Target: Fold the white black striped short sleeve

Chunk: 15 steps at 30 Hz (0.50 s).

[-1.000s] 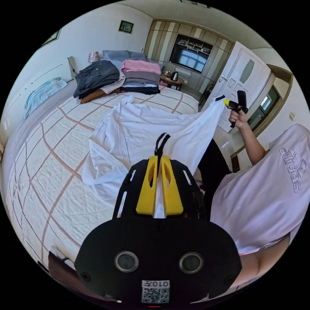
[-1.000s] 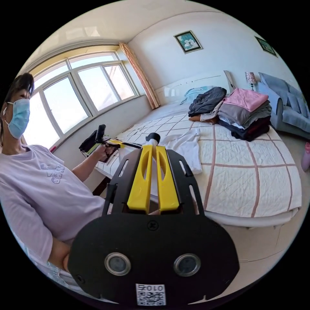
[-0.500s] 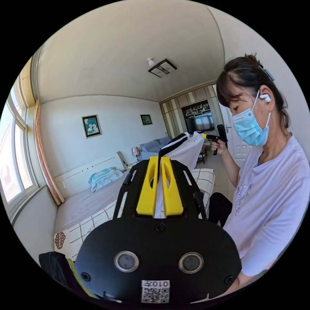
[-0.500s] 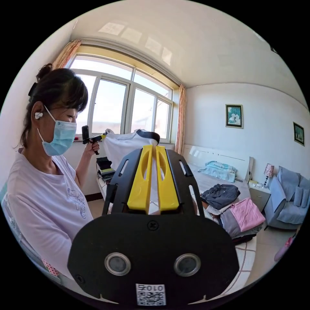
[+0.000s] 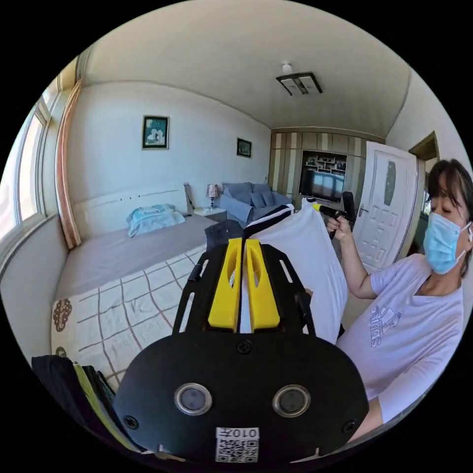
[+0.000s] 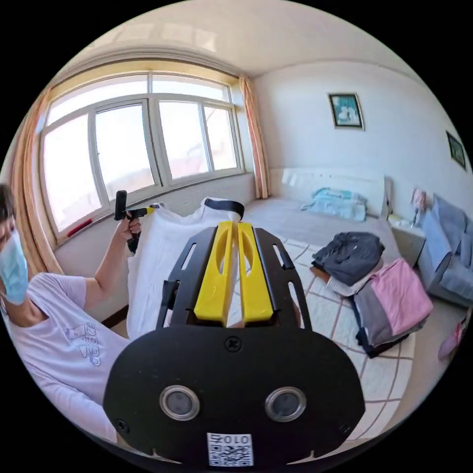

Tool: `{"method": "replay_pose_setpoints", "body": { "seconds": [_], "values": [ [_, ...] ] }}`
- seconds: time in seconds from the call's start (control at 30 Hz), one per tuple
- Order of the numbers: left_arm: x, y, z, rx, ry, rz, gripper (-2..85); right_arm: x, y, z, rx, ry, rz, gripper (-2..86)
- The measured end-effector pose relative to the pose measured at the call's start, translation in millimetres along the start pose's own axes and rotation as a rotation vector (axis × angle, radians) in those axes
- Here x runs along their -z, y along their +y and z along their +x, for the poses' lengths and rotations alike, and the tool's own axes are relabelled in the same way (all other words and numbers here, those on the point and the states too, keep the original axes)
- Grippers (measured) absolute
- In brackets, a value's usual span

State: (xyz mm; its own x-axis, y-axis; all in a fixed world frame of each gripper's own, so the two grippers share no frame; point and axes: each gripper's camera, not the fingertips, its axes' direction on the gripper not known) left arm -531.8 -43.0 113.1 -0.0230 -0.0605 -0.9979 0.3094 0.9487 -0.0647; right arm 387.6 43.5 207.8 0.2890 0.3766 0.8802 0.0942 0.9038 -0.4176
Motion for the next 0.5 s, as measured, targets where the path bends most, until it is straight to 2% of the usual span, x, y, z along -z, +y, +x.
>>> {"method": "replay_pose_setpoints", "body": {
  "seconds": [0.07, 0.13, 0.23, 0.33, 0.5],
  "values": [
    [-39.2, -5.7, -49.4, 0.124, 0.036, -0.009, -0.2, -26.4, -23.7, 57.1, -0.109, -0.145, 0.029, 3.6],
    [-44.1, -27.7, -73.6, 0.217, 0.042, 0.095, -0.2, -8.1, -50.2, 56.6, -0.08, -0.123, 0.111, 3.3],
    [-2.8, -87.3, -36.3, 0.052, -0.014, 0.214, -0.3, 50.4, -99.5, 26.1, 0.085, -0.069, 0.24, 2.7],
    [37.3, -124.9, 12.1, -0.111, -0.095, 0.235, -0.2, 95.0, -127.3, 8.0, 0.18, -0.06, 0.272, 2.3],
    [30.3, -80.4, 55.6, -0.249, -0.124, 0.139, -0.3, 83.8, -89.5, 18.9, 0.2, -0.139, 0.154, 2.1]
  ]
}}
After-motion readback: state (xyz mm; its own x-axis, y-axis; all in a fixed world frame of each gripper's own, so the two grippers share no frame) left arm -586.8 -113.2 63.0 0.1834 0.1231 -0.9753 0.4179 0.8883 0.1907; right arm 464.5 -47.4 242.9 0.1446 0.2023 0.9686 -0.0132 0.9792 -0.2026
